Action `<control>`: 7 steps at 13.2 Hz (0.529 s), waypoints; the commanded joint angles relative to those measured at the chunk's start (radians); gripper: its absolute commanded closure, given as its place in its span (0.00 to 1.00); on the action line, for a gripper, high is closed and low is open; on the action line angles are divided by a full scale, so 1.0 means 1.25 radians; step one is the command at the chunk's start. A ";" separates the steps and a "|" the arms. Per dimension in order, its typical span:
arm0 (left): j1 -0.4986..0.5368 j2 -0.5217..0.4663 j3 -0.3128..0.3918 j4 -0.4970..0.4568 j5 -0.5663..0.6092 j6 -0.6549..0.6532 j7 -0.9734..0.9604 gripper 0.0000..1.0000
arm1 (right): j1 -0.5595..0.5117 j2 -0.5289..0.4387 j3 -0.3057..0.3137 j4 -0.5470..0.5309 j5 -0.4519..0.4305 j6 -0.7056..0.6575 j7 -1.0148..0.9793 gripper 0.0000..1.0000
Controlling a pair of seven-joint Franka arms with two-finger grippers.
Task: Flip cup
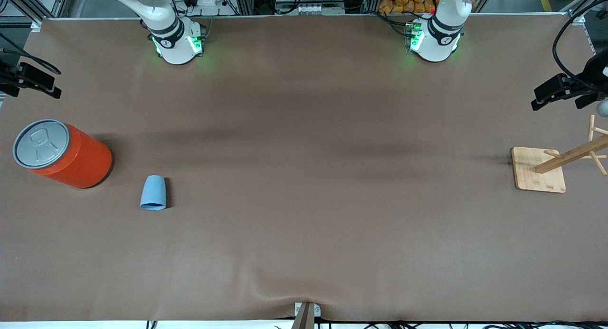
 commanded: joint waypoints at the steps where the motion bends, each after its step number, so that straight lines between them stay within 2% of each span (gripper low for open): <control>1: 0.002 0.006 -0.001 0.012 -0.011 -0.015 0.003 0.00 | -0.010 -0.006 0.007 -0.006 -0.011 0.003 0.005 0.00; 5: 0.002 0.013 -0.001 0.015 -0.010 -0.016 0.002 0.00 | -0.010 -0.002 0.008 -0.027 -0.011 0.005 0.004 0.00; 7: 0.002 0.014 -0.001 0.015 -0.010 -0.016 0.002 0.00 | -0.007 0.032 0.008 -0.049 -0.009 0.028 0.000 0.00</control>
